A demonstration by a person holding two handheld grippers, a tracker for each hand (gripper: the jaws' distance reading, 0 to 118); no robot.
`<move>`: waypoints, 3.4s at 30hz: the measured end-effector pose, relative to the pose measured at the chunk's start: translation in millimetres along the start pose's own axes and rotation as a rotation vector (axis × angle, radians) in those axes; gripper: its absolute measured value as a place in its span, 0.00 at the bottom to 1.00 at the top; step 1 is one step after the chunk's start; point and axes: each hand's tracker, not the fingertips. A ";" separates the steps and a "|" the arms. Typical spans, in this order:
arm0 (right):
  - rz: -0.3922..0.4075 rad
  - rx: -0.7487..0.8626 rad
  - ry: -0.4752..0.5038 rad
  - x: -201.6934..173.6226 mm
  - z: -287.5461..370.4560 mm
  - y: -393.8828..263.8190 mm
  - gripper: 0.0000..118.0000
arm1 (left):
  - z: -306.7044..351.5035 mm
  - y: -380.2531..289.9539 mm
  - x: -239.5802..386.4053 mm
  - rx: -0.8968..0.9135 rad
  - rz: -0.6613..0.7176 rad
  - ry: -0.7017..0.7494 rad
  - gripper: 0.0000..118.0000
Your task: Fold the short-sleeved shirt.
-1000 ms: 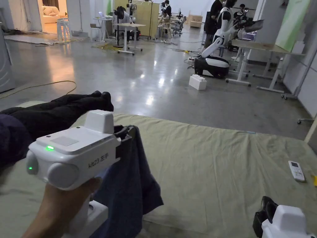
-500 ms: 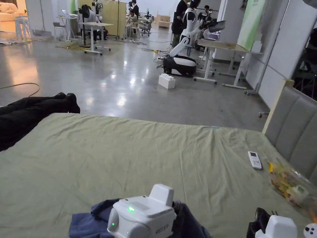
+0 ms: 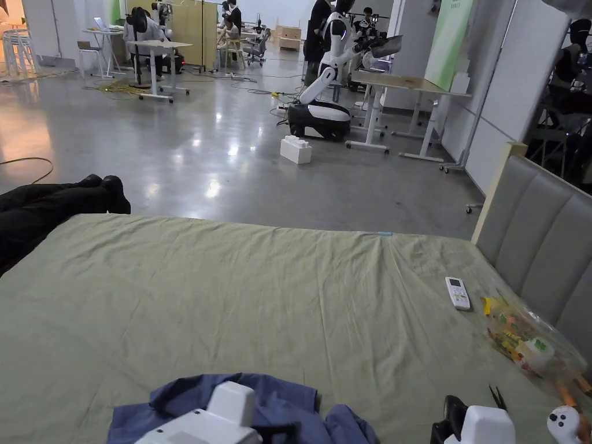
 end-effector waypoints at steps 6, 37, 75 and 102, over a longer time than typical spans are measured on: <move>-0.004 0.098 0.015 -22.9 -2.9 25.5 0.01 | 44.2 28.6 -45.3 0.226 0.017 0.226 0.68; 0.032 0.088 0.054 -52.2 -31.0 29.2 0.01 | -25.8 -24.5 -208.6 -0.274 0.263 0.318 0.01; 0.116 -0.607 0.222 -39.8 -200.7 -56.3 0.58 | -55.5 -54.5 -197.6 -0.363 0.138 0.305 0.04; 0.153 -0.577 0.235 -76.0 -185.9 -72.8 0.01 | -37.2 -56.8 -184.0 -0.308 0.120 0.323 0.03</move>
